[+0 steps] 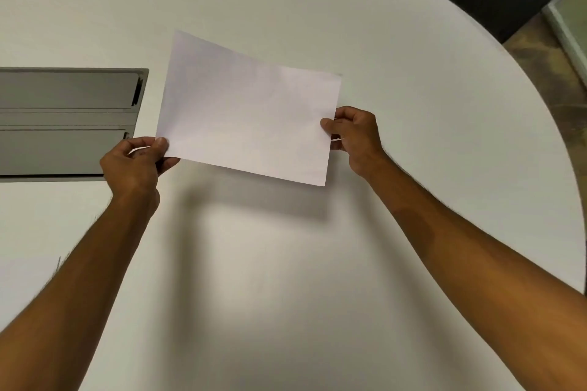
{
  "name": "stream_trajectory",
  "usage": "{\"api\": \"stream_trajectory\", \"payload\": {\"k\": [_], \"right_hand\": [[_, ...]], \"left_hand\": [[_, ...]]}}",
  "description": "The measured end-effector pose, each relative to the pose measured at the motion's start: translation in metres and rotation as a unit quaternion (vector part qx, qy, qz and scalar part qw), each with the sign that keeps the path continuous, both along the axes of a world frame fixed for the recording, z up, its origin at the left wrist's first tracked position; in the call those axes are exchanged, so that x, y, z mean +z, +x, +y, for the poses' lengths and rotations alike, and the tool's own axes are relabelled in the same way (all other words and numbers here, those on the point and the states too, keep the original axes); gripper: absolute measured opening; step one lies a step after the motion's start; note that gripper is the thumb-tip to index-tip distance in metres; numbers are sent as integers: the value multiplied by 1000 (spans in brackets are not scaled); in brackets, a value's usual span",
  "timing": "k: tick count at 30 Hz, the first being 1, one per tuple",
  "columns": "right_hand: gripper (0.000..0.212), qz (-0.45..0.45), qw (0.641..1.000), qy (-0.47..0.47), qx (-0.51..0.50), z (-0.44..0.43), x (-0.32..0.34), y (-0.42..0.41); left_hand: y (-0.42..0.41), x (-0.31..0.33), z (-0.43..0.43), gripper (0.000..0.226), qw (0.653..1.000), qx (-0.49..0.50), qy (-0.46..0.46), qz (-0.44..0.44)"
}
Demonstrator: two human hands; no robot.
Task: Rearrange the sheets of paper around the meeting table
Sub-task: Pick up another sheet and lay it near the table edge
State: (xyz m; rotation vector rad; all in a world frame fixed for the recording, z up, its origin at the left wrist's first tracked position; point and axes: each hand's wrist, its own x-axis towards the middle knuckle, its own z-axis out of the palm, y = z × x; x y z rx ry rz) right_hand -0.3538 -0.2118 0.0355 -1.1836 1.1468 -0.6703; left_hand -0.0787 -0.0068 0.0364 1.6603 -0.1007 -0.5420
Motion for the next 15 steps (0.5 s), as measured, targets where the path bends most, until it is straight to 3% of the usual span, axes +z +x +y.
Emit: {"api": "stream_trajectory", "payload": {"k": [15], "right_hand": [[11,17,992,34,-119,104,-6,-156]], "left_hand": [[-116,-3,59,15,987,-151,23,57]]}}
